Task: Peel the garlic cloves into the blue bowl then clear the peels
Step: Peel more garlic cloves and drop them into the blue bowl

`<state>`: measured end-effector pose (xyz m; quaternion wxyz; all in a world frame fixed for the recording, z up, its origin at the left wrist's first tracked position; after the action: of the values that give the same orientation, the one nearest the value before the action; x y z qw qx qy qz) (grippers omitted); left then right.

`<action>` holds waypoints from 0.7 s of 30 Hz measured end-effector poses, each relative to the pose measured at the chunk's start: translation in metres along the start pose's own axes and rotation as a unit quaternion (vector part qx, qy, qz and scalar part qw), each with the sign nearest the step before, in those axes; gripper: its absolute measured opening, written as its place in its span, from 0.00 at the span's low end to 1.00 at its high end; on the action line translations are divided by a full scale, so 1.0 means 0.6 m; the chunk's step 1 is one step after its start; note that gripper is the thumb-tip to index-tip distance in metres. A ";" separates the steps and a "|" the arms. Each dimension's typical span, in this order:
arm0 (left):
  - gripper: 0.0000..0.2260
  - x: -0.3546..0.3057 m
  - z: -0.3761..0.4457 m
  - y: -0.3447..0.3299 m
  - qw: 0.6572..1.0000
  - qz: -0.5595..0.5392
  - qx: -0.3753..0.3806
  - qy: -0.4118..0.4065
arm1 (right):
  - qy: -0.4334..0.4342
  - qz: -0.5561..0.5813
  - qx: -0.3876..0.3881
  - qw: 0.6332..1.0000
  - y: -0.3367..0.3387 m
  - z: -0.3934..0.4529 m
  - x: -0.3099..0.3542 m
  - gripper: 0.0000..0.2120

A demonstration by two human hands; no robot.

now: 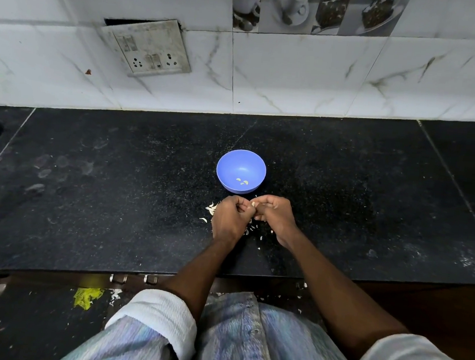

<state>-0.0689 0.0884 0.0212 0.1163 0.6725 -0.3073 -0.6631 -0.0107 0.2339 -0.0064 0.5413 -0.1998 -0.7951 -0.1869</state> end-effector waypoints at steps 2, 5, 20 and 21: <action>0.04 -0.001 0.001 -0.003 1.000 -0.006 0.005 -0.007 | -0.016 0.026 -0.004 1.000 0.002 0.001 -0.006 0.05; 0.04 -0.005 0.000 -0.003 1.000 -0.004 0.013 -0.021 | -0.042 0.057 -0.005 0.997 0.006 0.002 -0.014 0.06; 0.02 0.000 0.003 -0.005 0.999 -0.031 -0.003 -0.039 | -0.119 0.158 -0.010 0.980 0.008 -0.006 -0.024 0.08; 0.02 0.000 0.004 -0.004 0.999 -0.038 -0.005 -0.036 | -0.124 0.161 -0.006 0.979 0.007 -0.007 -0.025 0.08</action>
<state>-0.0704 0.0910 0.0199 0.0836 0.6591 -0.2823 -0.6920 -0.0004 0.2337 -0.0186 0.4601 -0.3502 -0.8124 -0.0752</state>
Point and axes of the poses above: each hand's wrist, its own z-axis towards the middle knuckle, its own y-axis out of the back of the hand, x = y × z, the point moved 9 cm from there along z, towards the middle knuckle, and after that the axes turned 4 degrees about -x, right-handed, at the moved point
